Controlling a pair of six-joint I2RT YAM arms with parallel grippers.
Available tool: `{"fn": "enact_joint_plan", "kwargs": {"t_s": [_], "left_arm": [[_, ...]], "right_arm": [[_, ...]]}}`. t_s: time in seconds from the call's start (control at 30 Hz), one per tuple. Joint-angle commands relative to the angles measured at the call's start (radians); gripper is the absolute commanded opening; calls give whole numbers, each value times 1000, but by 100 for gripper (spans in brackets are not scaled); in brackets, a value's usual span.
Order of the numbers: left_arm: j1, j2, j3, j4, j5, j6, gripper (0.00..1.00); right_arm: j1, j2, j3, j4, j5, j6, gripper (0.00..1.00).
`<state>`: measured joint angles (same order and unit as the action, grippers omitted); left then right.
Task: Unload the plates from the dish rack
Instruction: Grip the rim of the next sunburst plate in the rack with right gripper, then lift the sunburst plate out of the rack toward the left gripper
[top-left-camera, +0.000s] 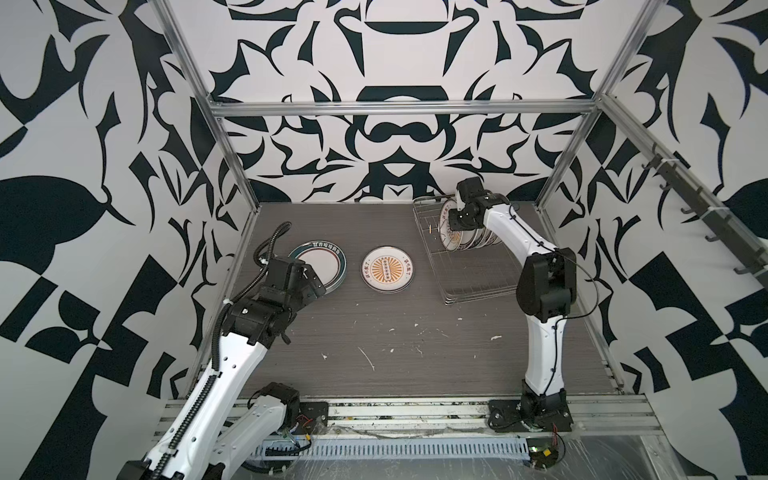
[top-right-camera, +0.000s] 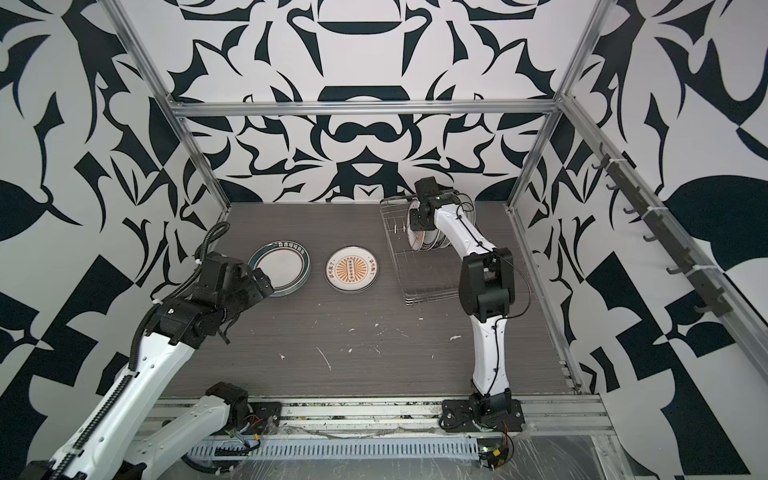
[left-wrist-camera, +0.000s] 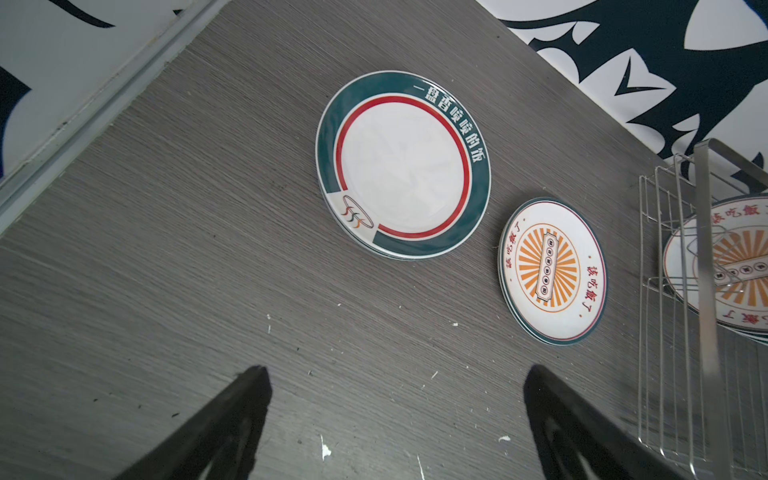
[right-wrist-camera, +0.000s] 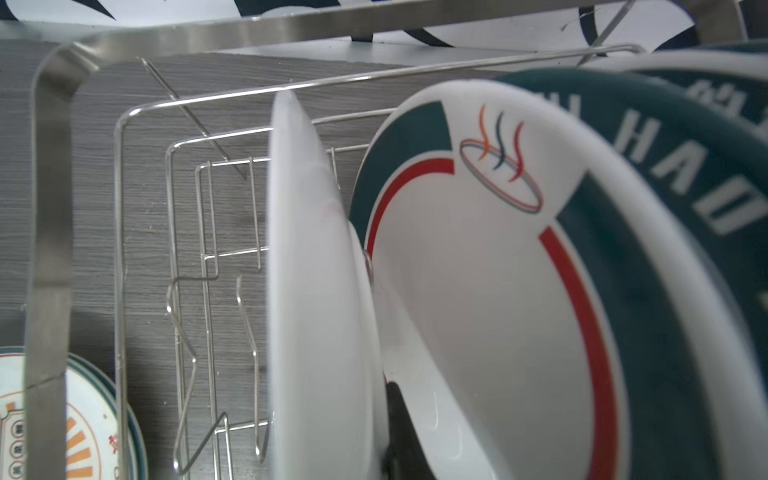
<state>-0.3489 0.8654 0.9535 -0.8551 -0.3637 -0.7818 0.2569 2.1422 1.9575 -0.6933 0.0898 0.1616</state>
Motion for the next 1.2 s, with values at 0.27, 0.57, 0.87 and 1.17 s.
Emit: {"fn": "enact_joint_plan", "kwargs": {"t_s": [0.27,0.57,0.87,1.17], "left_arm": [[2,-5,-14,-78,-101,-49,99],[2,49,6,4,14,20,99],[3,107,-19,285,311,16,99],[3,253,-54,561,561,-42,99]], "right_arm": [[6,-235,58,-50,50,-33,0],[7,-586,-266,224,-142,124,0],[21,-807,-762,704,-458,598,0],[132,-708,-1007,1080,-660,1020,0]]}}
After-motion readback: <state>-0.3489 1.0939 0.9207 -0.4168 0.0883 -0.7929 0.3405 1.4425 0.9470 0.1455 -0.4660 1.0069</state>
